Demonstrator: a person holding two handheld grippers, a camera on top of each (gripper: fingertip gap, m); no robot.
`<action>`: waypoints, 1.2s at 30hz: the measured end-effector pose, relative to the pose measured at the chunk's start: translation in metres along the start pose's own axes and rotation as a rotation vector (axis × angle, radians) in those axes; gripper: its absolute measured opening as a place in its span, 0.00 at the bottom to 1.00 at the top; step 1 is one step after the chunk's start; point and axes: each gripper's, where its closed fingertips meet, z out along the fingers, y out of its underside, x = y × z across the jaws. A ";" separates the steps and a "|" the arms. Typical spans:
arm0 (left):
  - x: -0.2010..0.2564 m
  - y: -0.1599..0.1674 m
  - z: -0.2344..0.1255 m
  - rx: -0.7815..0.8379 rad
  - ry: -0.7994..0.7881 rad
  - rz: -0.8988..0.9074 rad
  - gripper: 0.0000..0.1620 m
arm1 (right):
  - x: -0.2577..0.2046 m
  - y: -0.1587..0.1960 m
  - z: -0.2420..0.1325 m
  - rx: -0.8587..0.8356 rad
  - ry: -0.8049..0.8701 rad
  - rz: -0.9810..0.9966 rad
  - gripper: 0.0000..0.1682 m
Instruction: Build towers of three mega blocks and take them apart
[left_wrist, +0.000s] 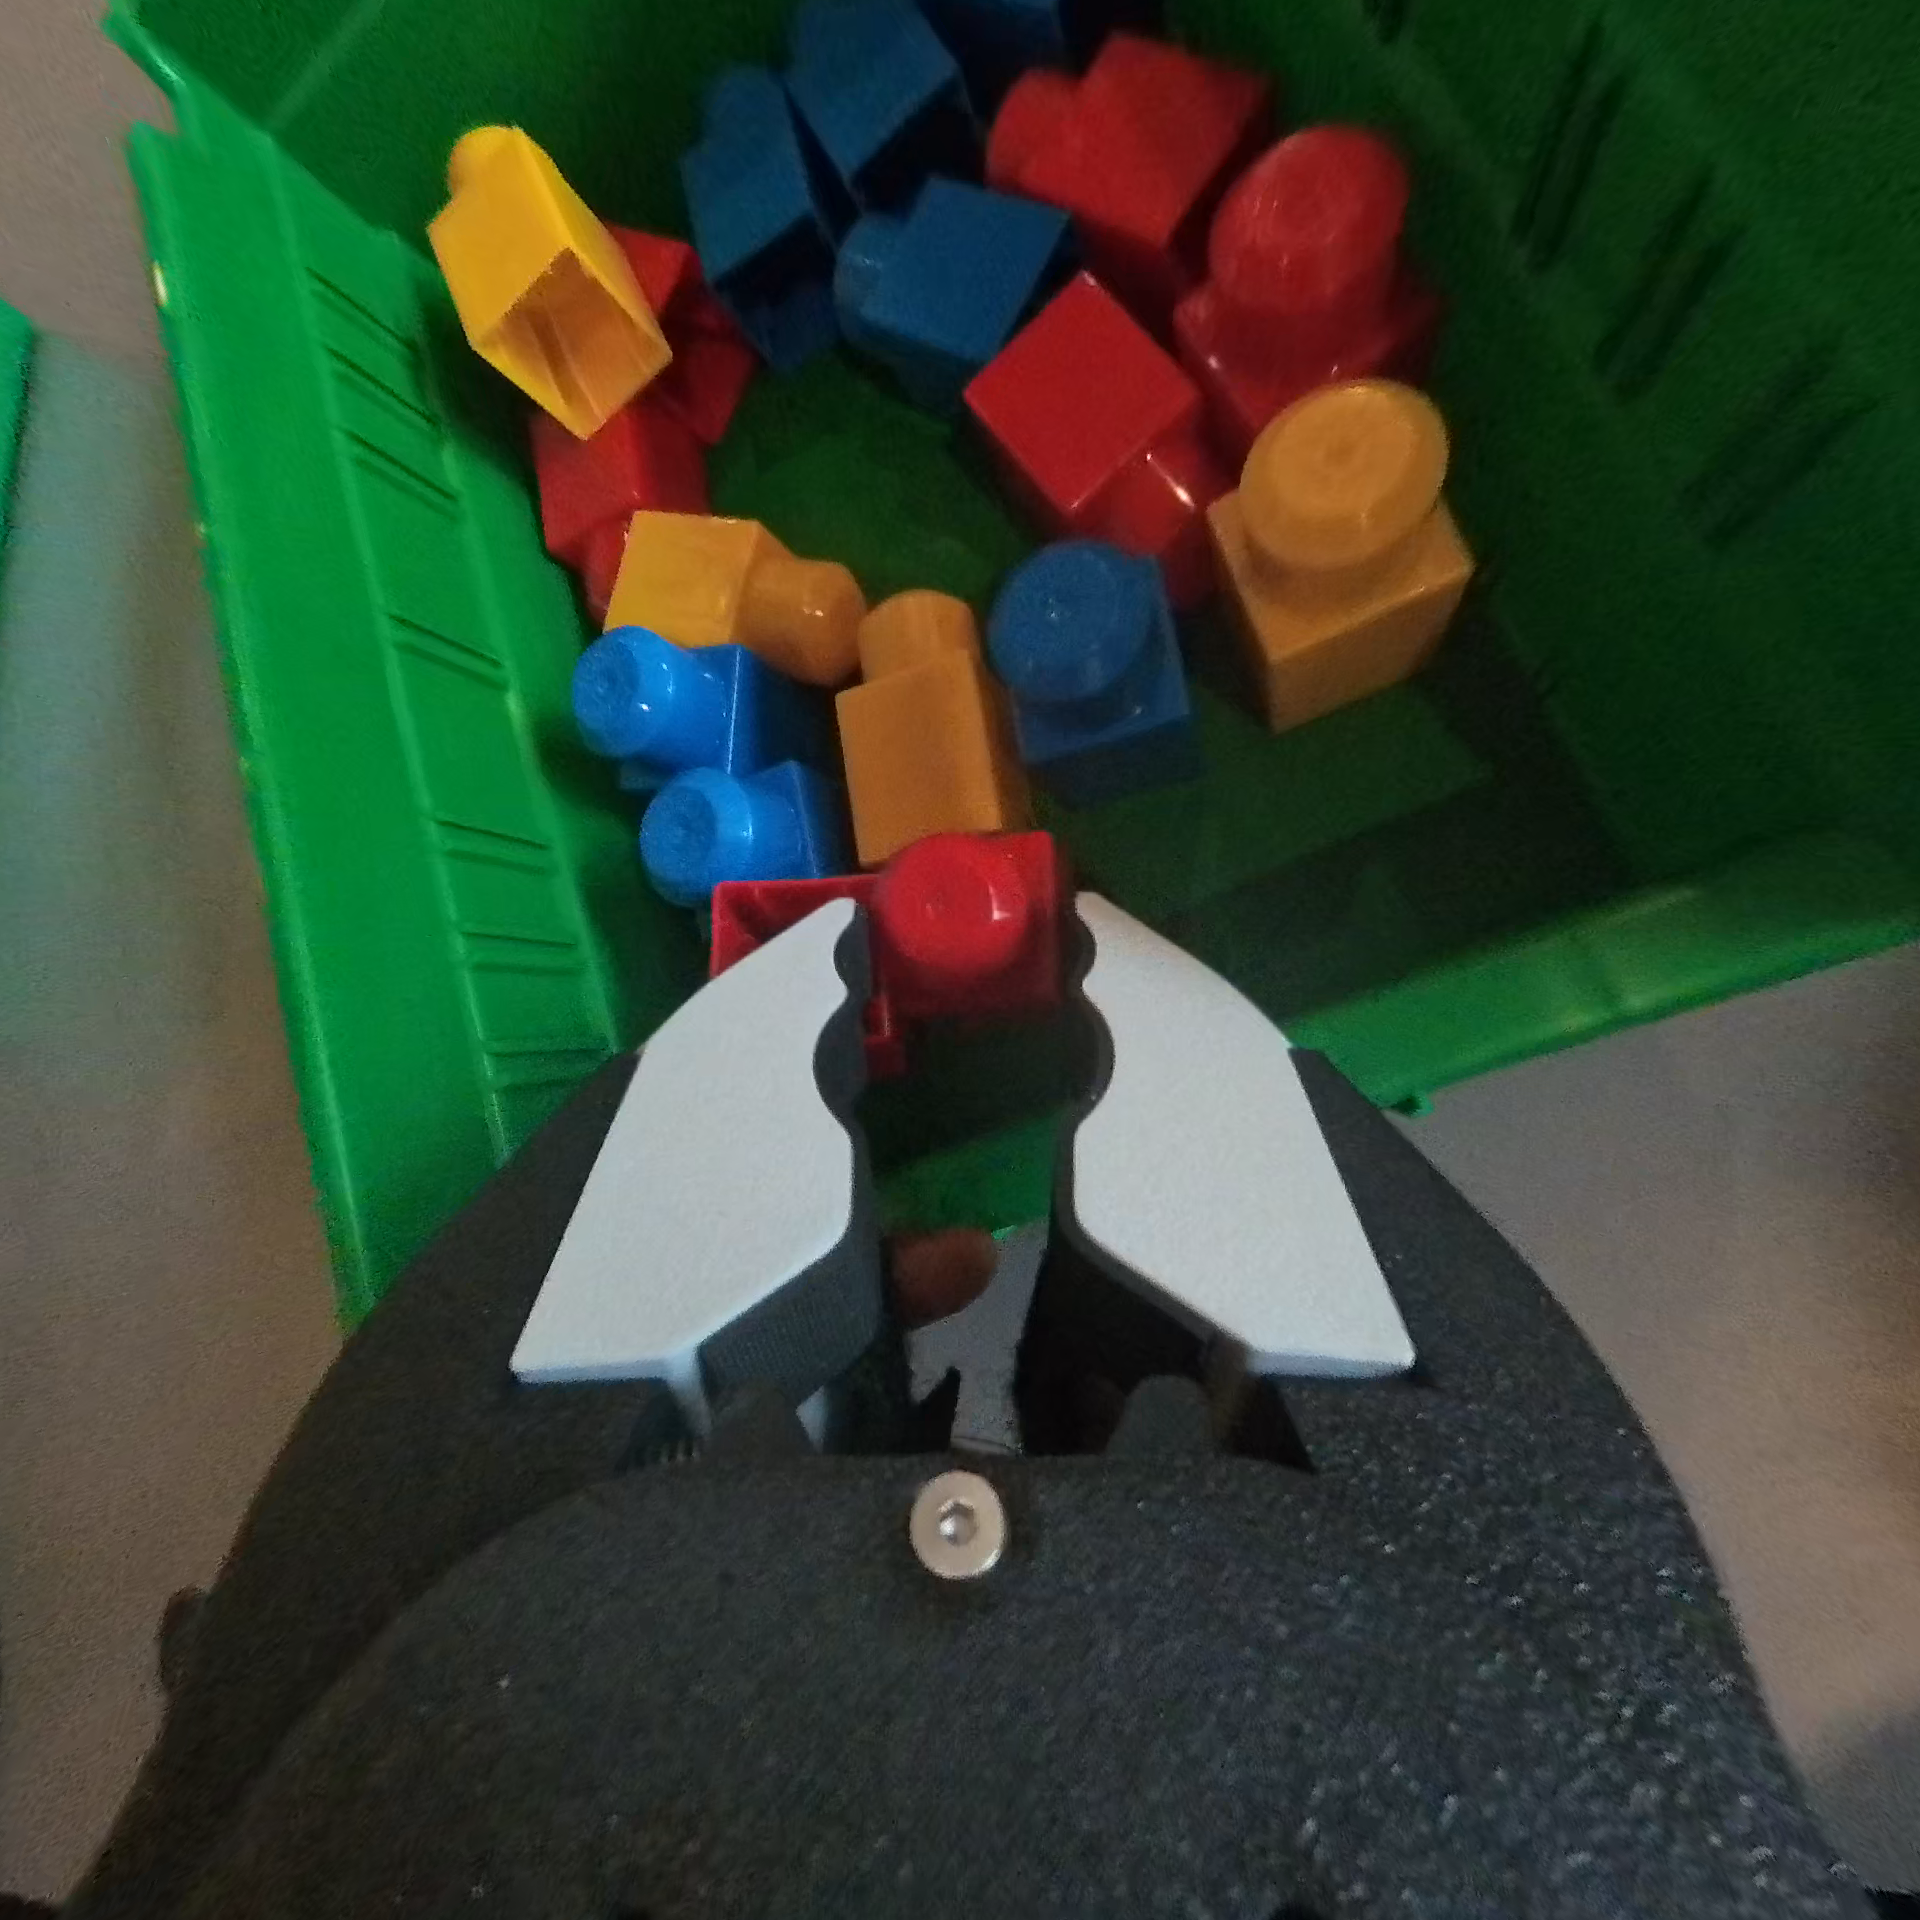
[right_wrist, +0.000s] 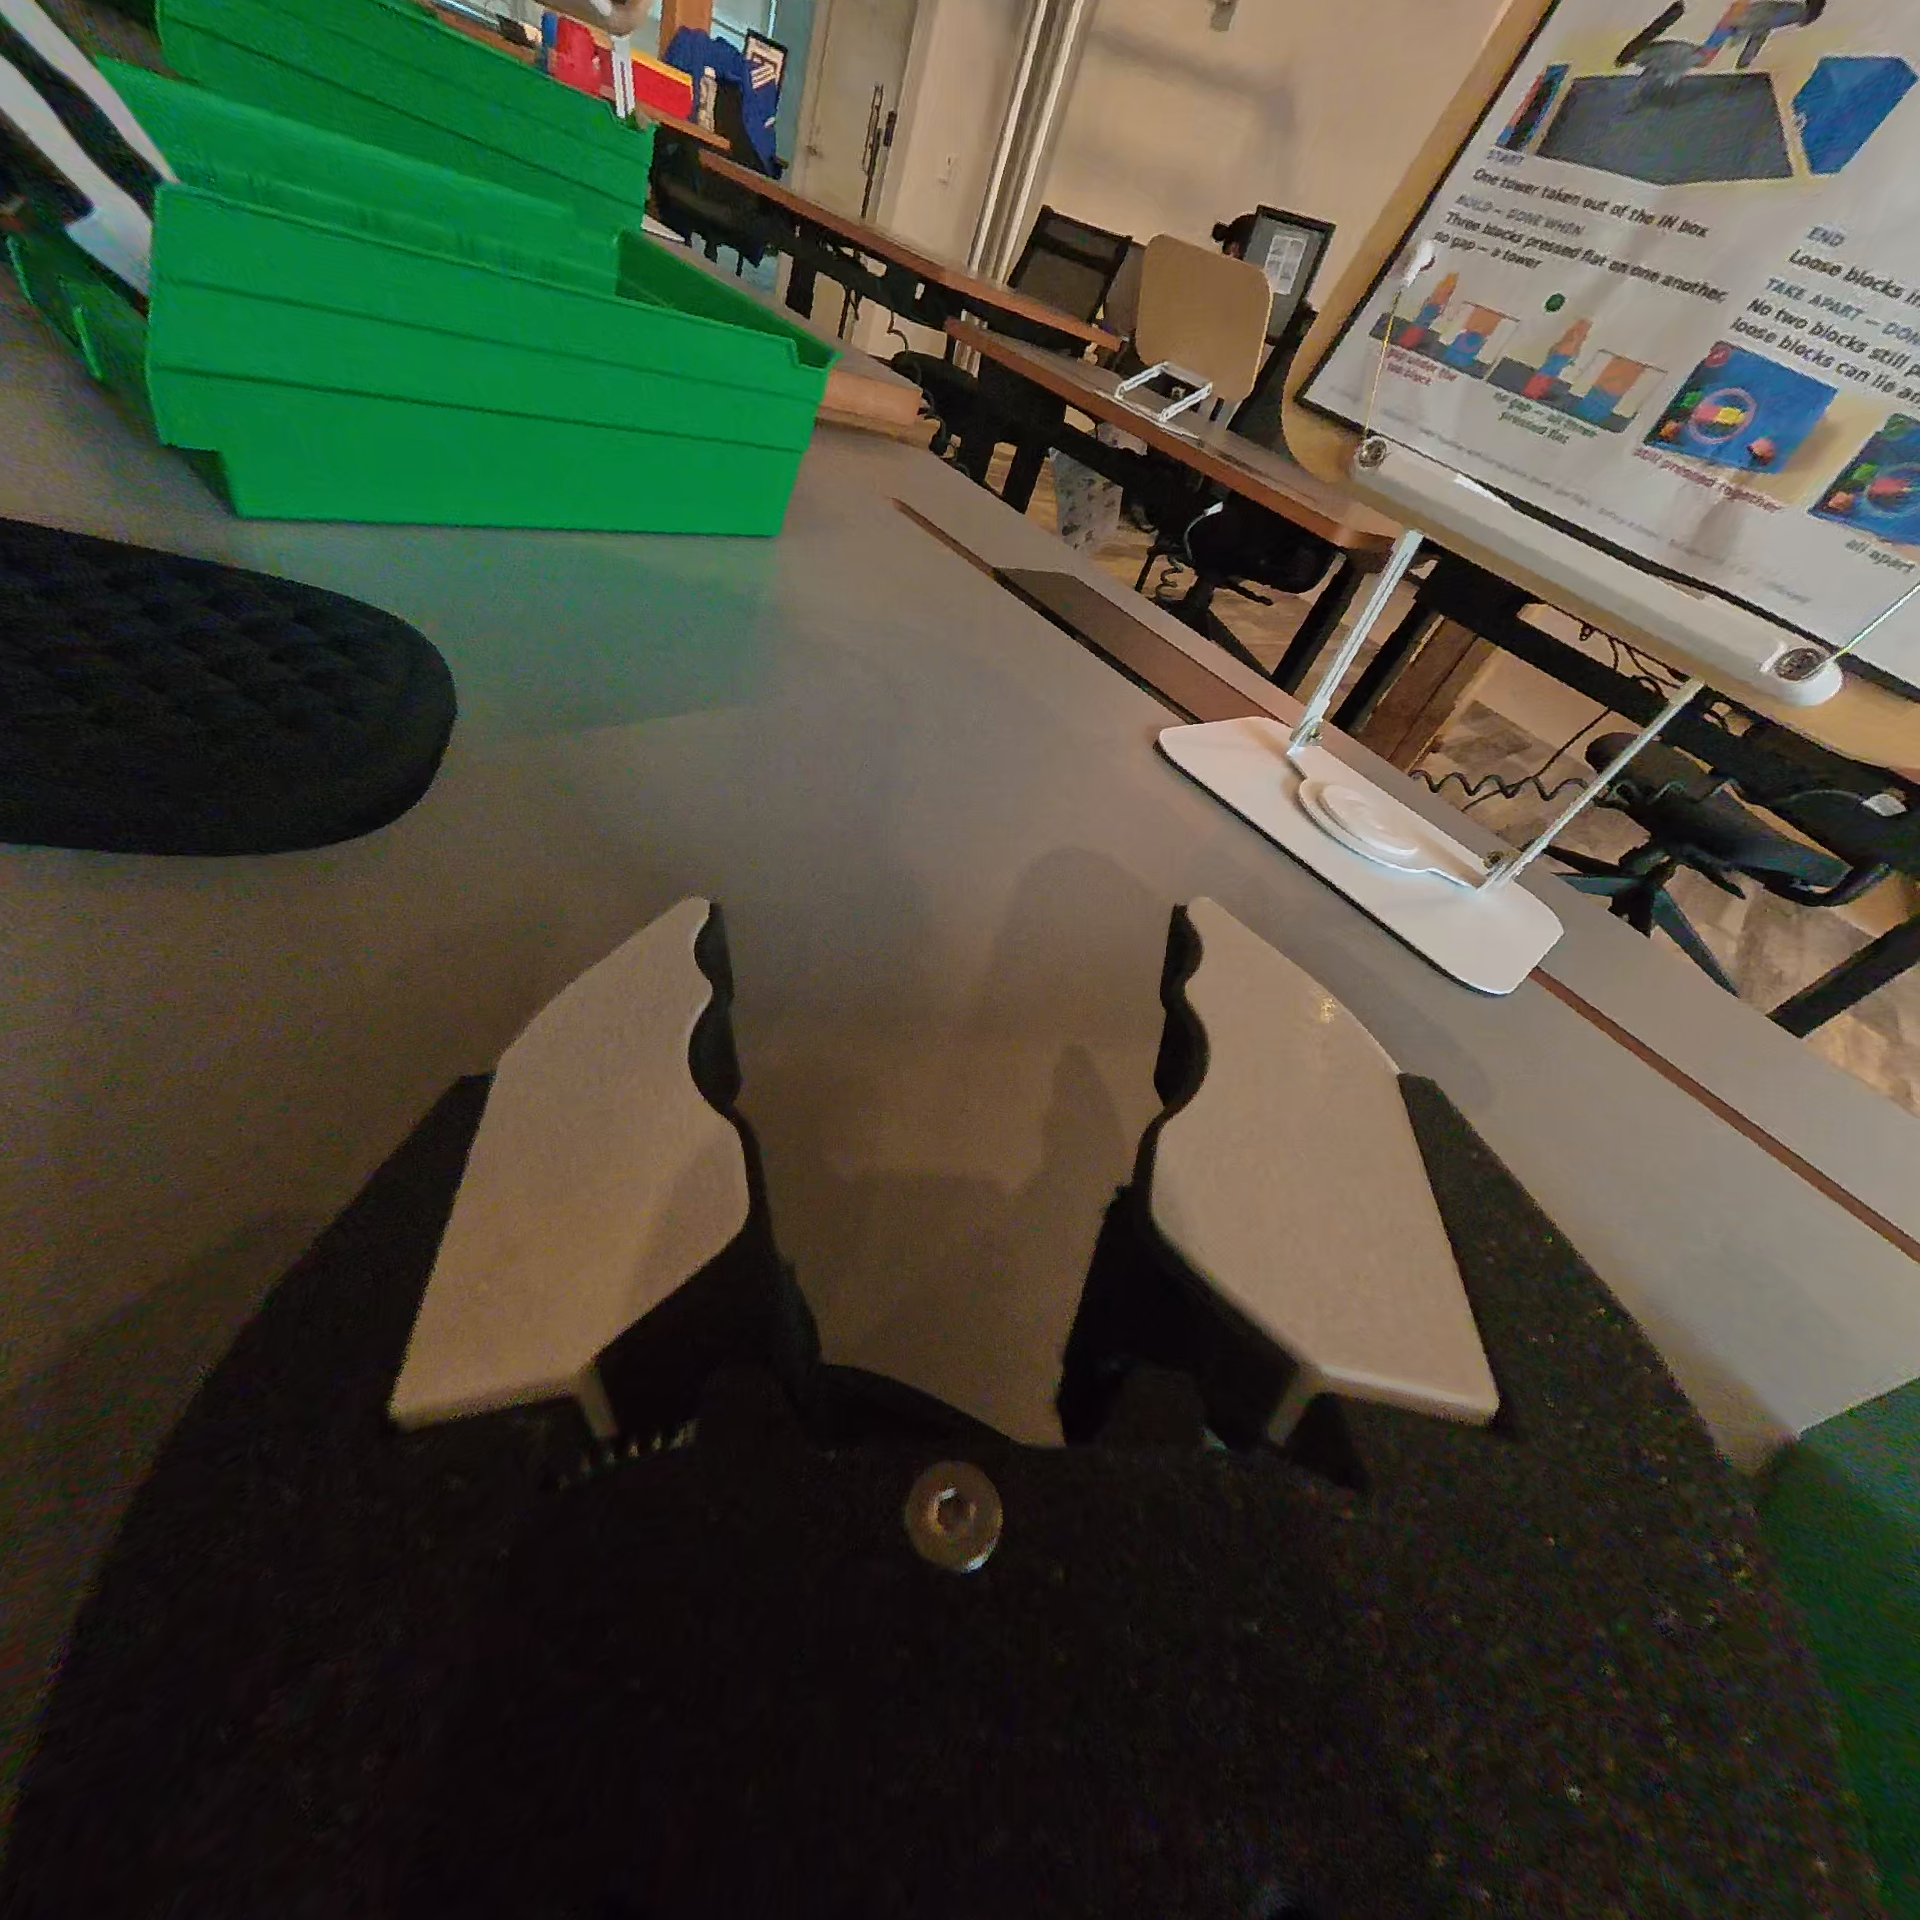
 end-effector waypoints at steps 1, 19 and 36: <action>0.000 0.001 0.001 -0.006 -0.006 0.010 0.21 | 0.000 0.000 0.000 0.000 0.000 -0.004 0.47; -0.003 -0.007 0.002 0.011 -0.051 0.055 0.18 | -0.007 0.004 0.006 -0.043 -0.020 -0.061 0.47; -0.004 -0.054 -0.046 0.184 -0.097 0.079 0.18 | -0.007 0.000 0.012 -0.044 -0.015 -0.062 0.47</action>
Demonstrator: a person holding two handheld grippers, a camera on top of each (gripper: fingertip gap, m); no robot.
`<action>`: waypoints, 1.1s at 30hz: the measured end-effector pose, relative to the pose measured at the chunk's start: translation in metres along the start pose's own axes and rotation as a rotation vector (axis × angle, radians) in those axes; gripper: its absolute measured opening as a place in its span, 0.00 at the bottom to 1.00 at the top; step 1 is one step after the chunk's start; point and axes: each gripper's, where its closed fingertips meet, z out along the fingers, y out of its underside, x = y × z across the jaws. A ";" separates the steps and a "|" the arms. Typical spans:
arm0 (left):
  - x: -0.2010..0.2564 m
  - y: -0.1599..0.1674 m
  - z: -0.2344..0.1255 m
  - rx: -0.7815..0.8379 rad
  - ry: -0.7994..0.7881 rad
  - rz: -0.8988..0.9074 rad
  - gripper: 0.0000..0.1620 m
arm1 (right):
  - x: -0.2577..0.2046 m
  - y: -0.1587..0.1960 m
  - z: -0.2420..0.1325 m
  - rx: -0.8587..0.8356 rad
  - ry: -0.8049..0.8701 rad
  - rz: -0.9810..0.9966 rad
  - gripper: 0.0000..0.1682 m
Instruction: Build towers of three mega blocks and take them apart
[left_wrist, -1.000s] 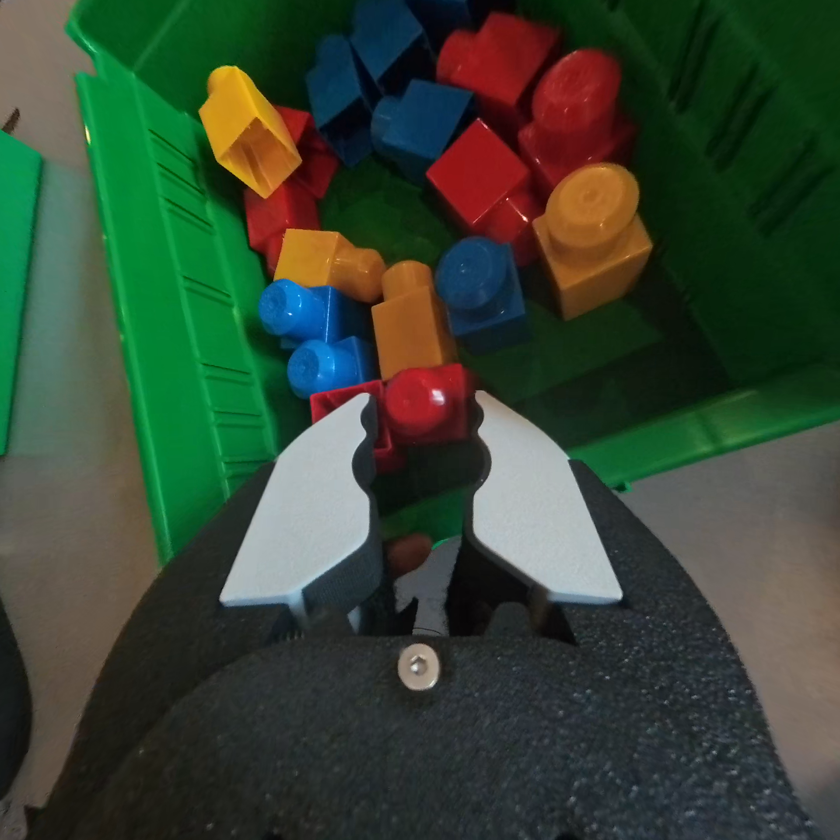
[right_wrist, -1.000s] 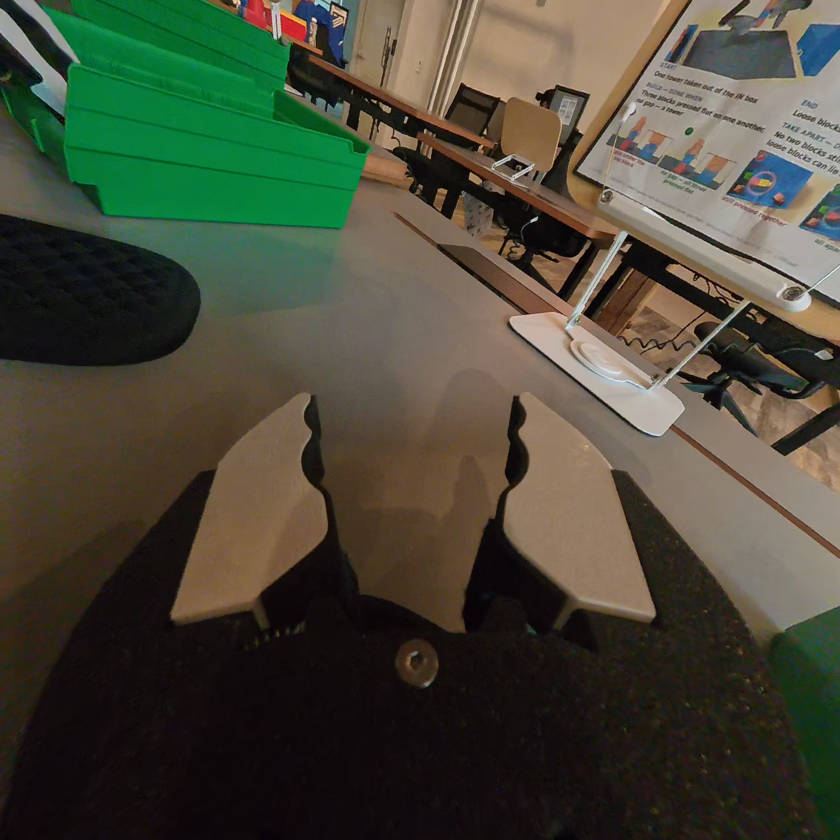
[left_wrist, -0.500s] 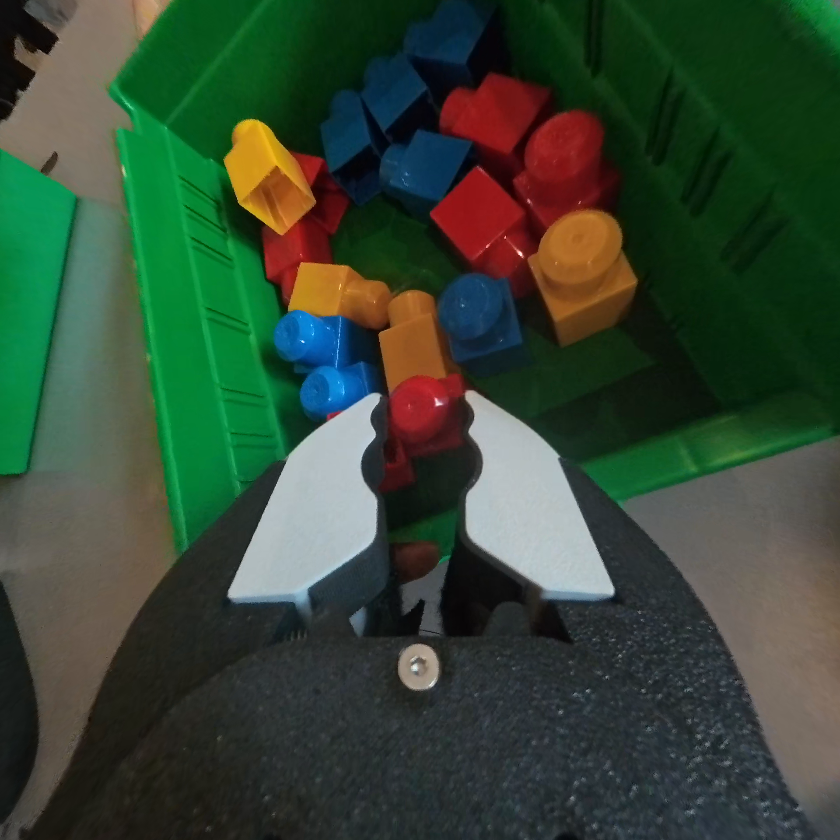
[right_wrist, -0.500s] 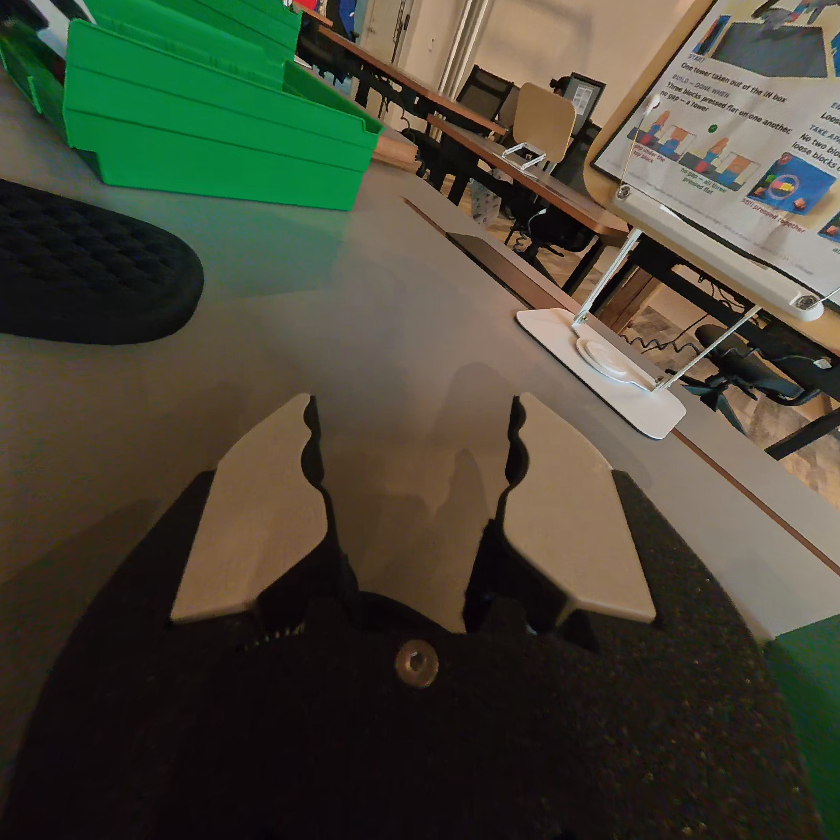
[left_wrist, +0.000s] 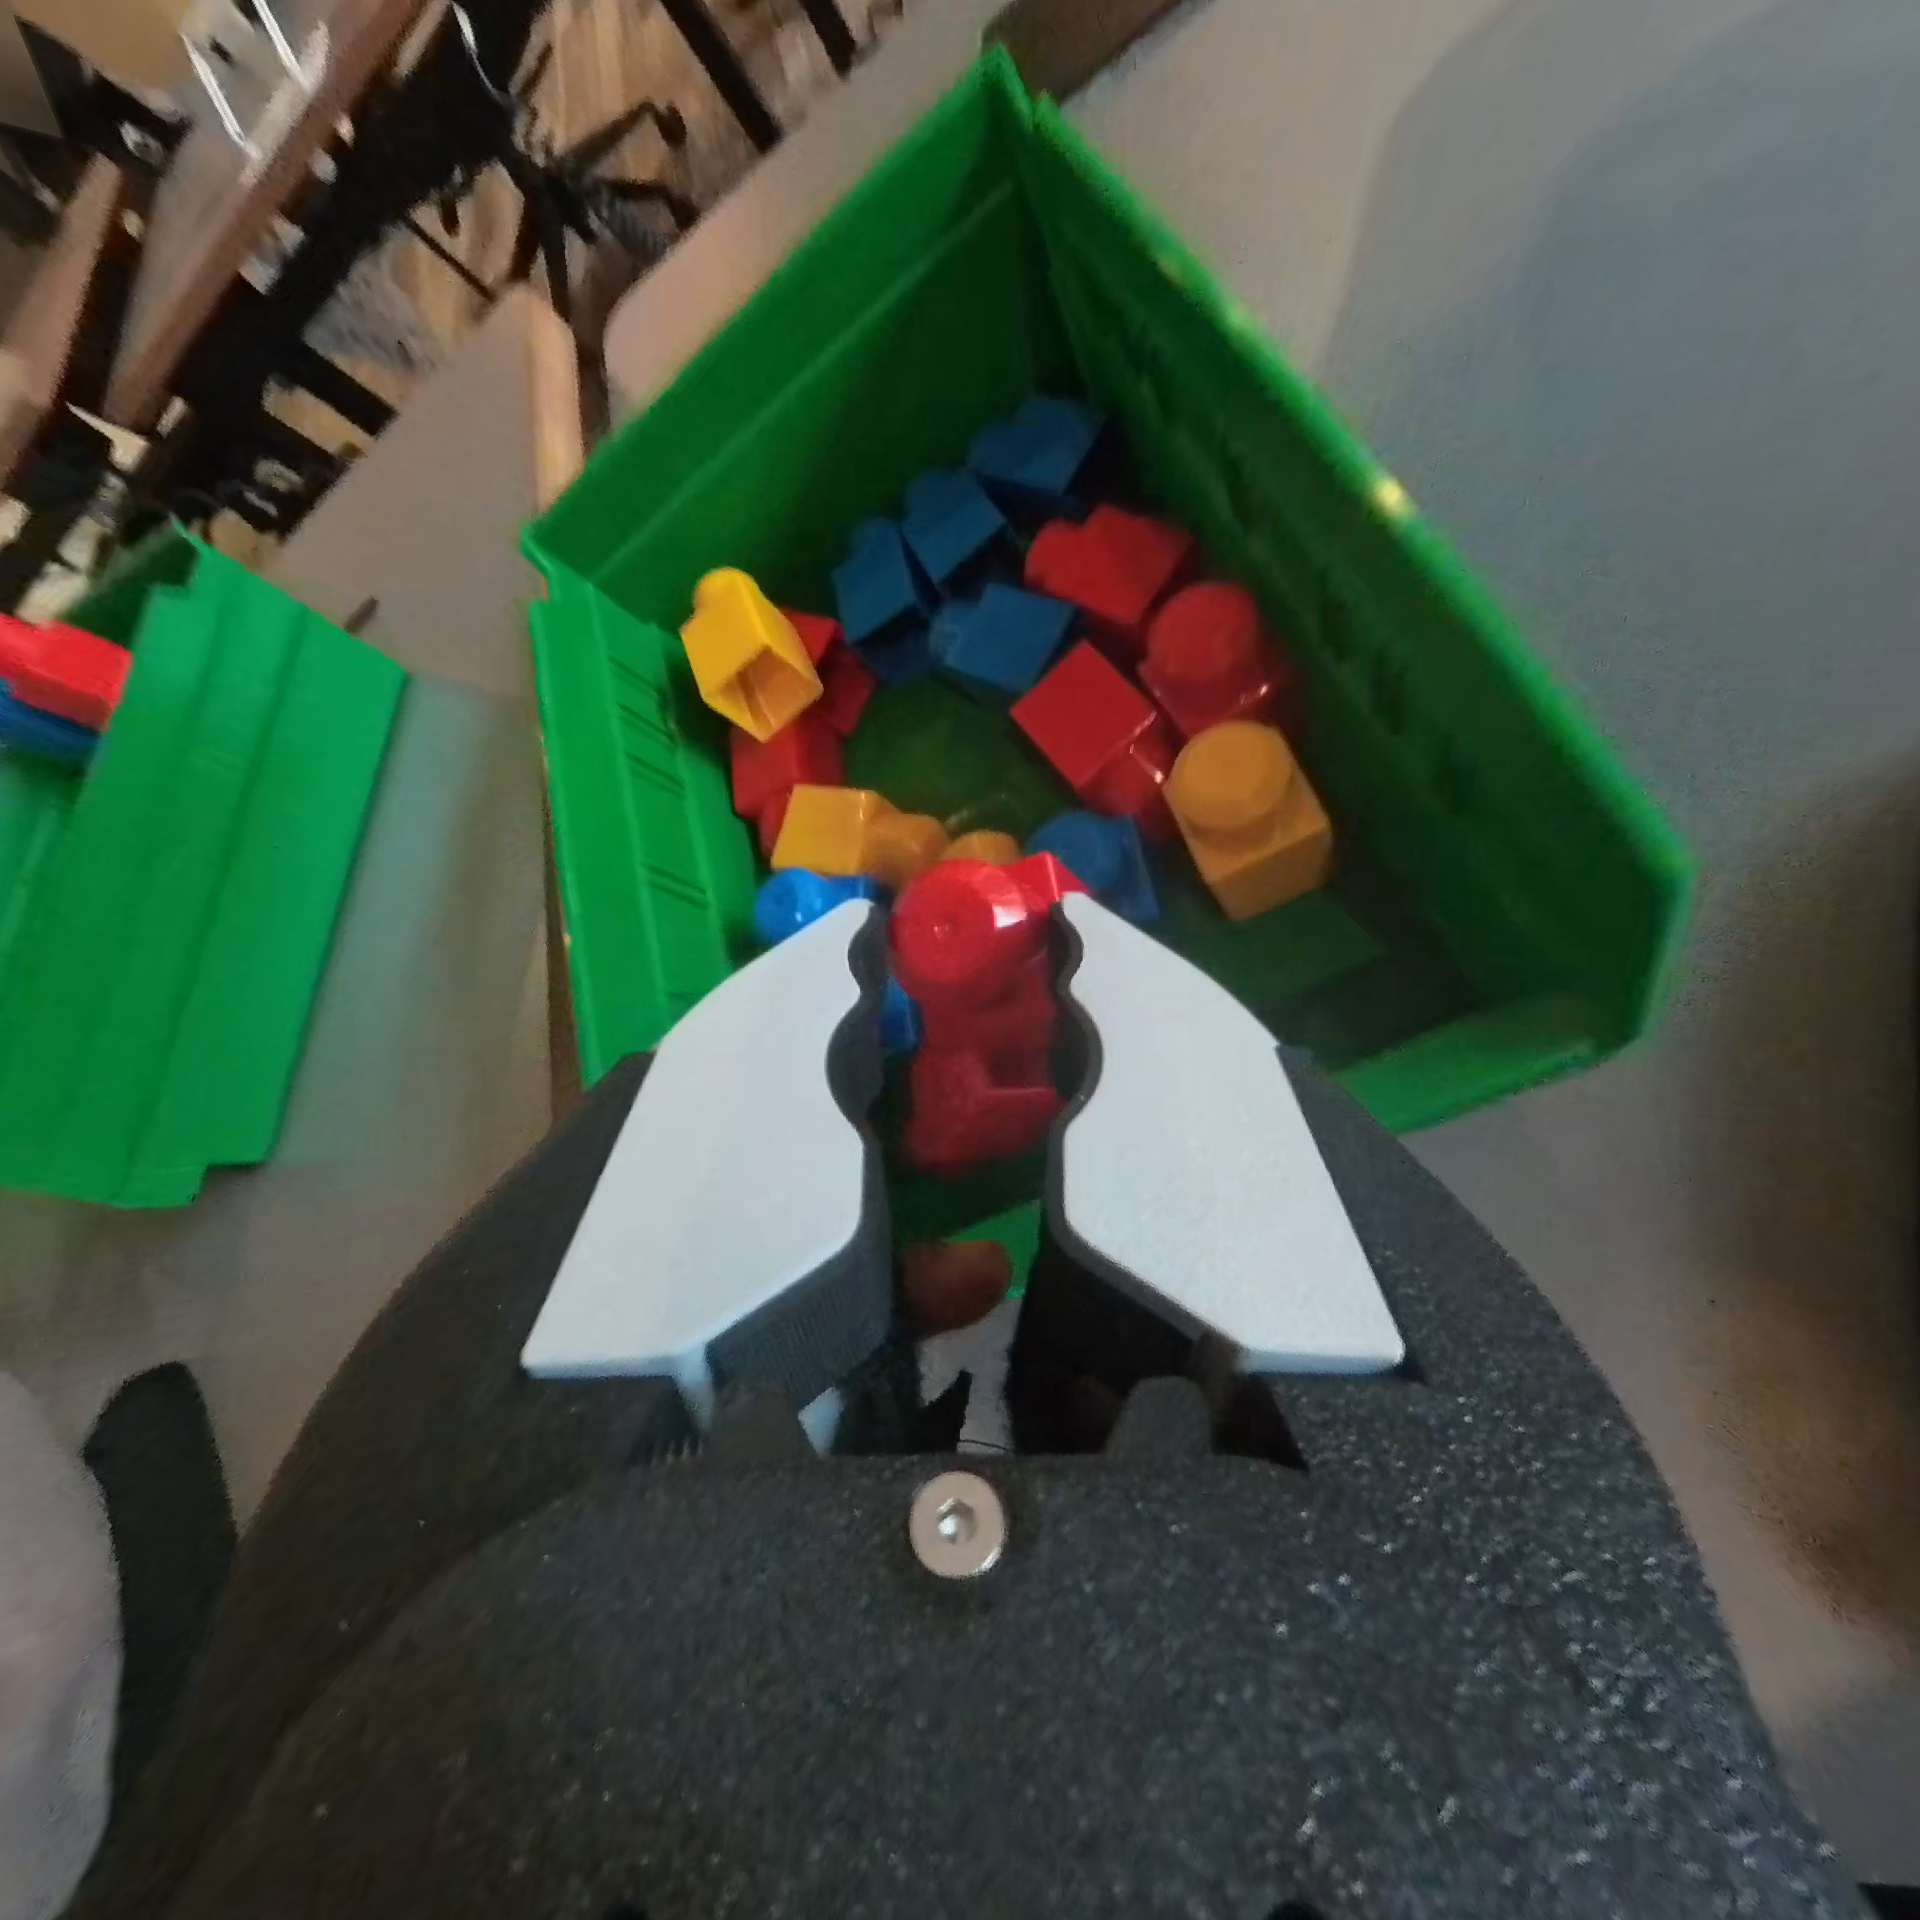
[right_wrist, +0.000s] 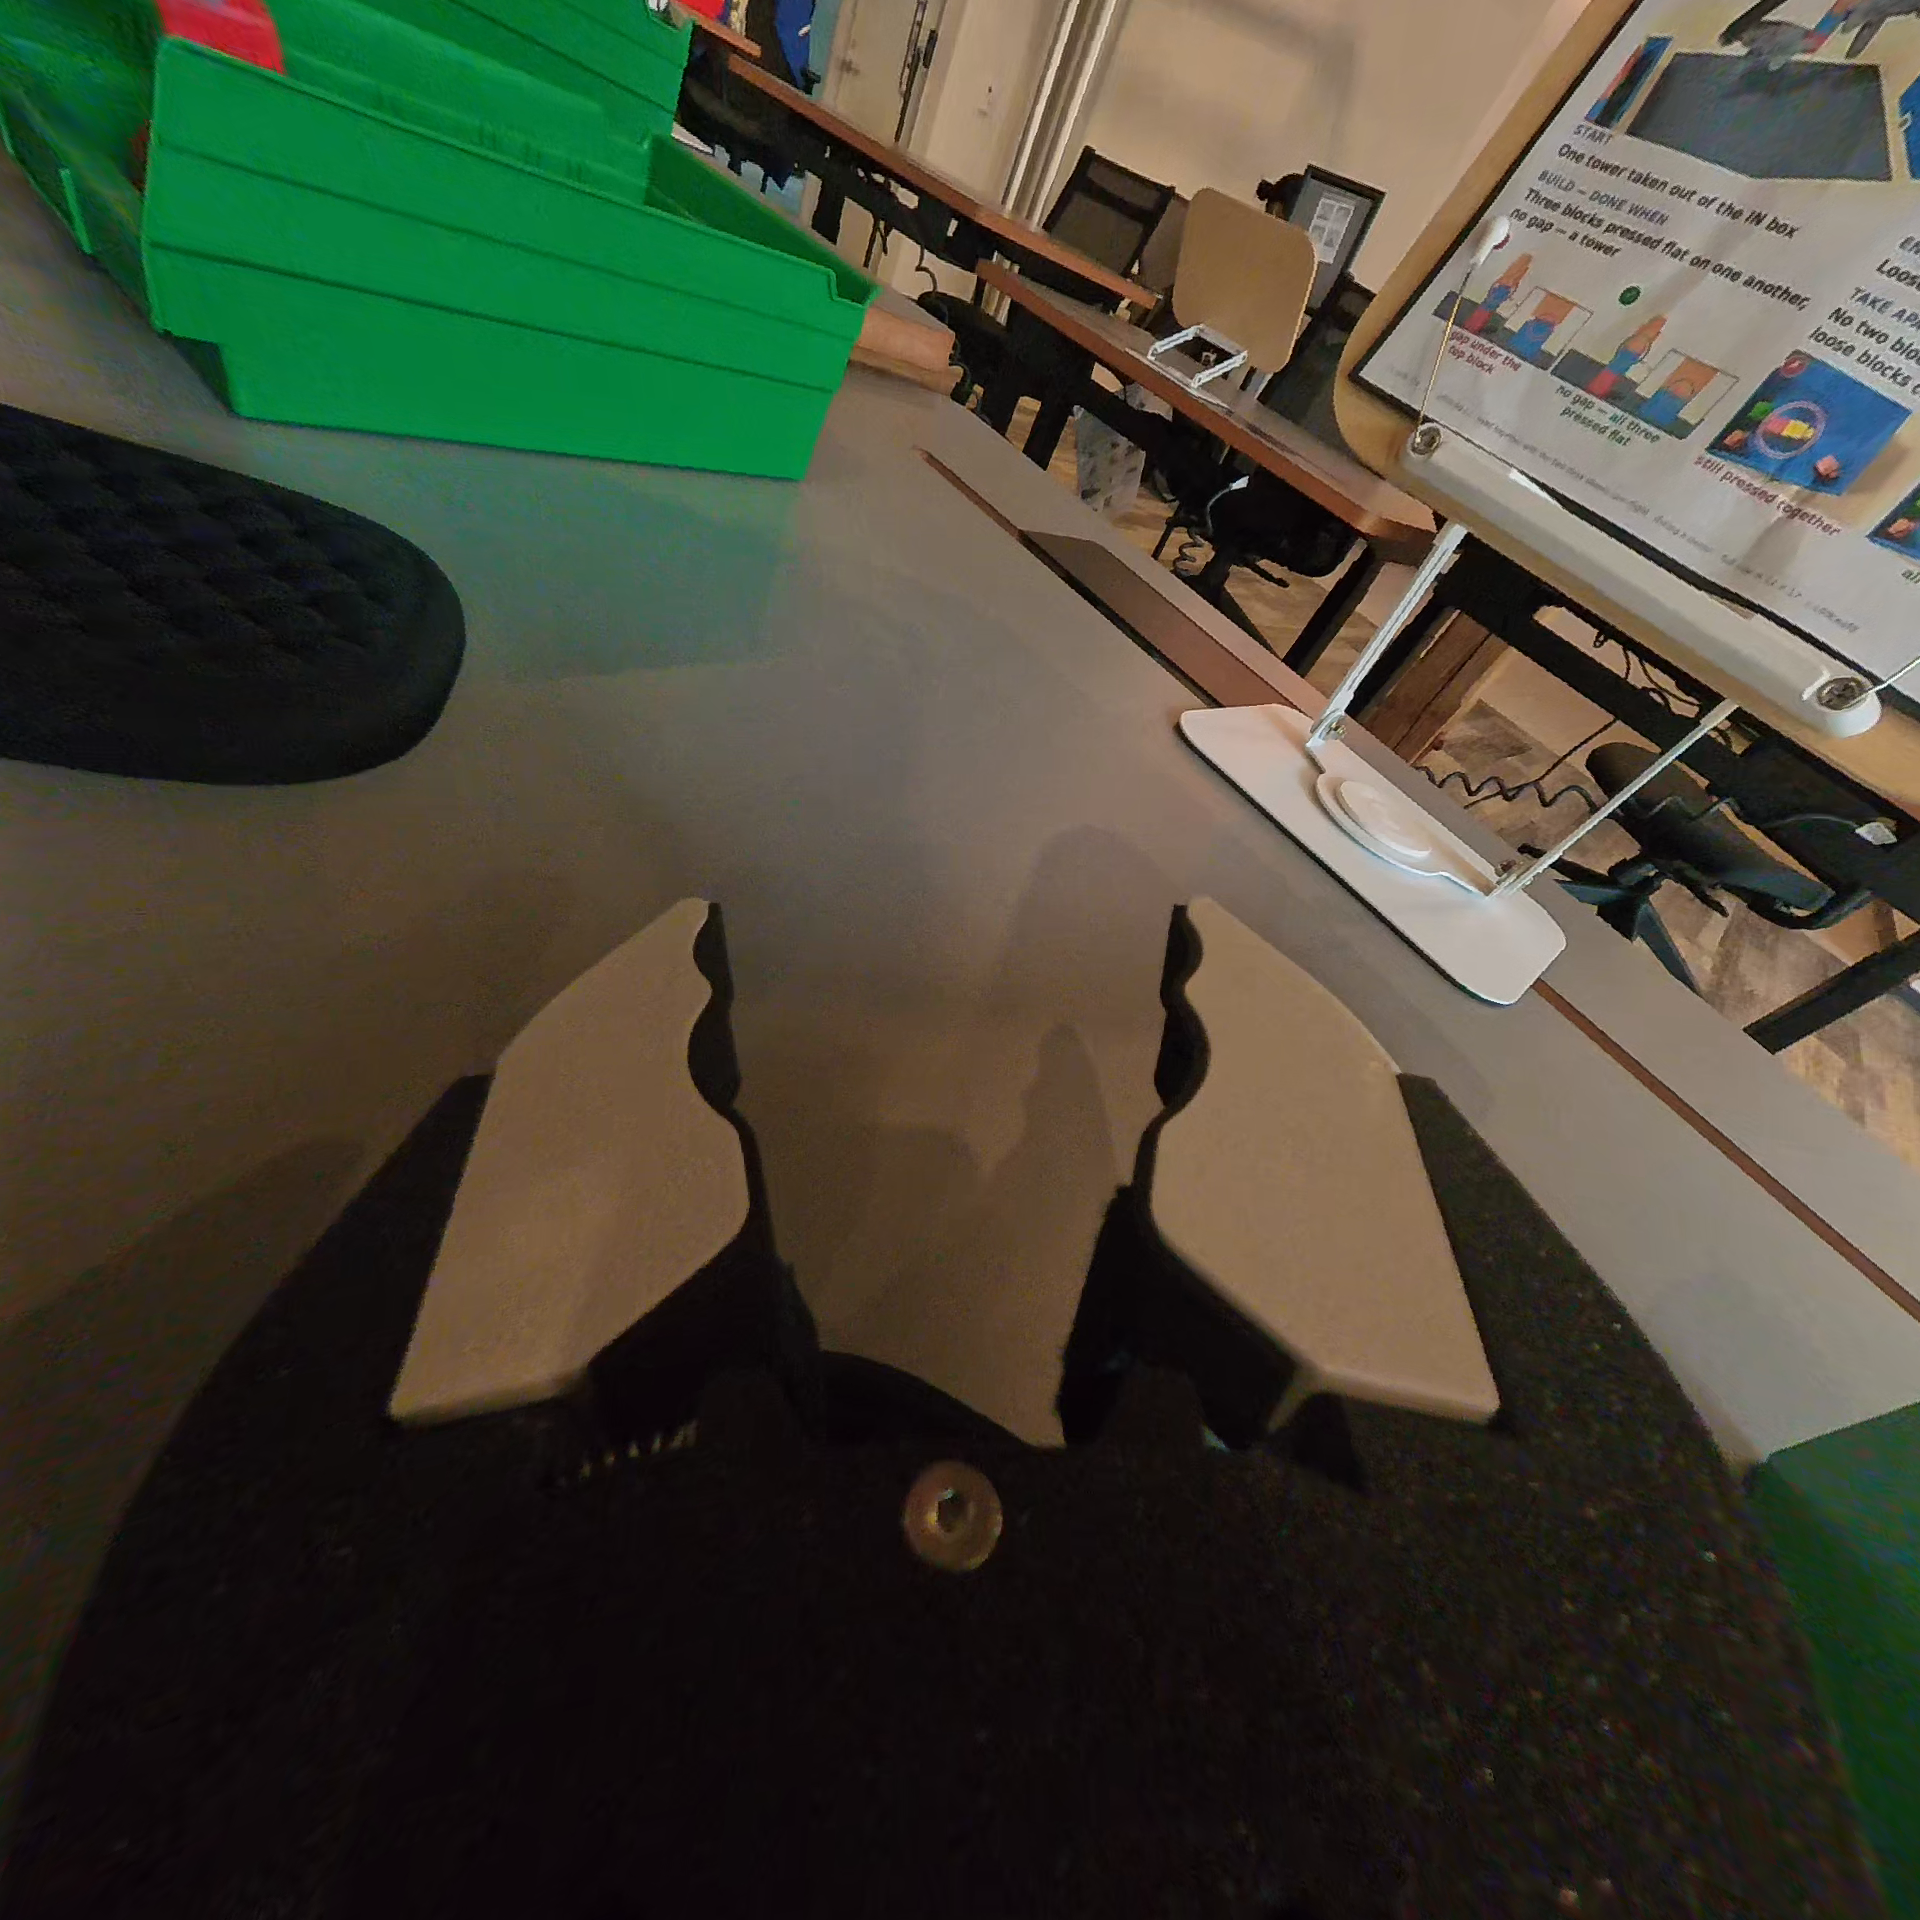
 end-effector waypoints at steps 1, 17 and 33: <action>0.000 -0.009 -0.005 0.025 -0.003 0.008 0.18 | 0.000 0.000 0.000 0.000 0.001 -0.001 0.47; 0.182 -0.146 -0.046 0.389 0.378 0.354 0.18 | 0.003 0.003 -0.007 0.016 0.004 0.004 0.47; 0.314 -0.142 -0.037 0.444 0.675 0.507 0.18 | 0.007 0.000 -0.014 0.056 0.016 0.057 0.47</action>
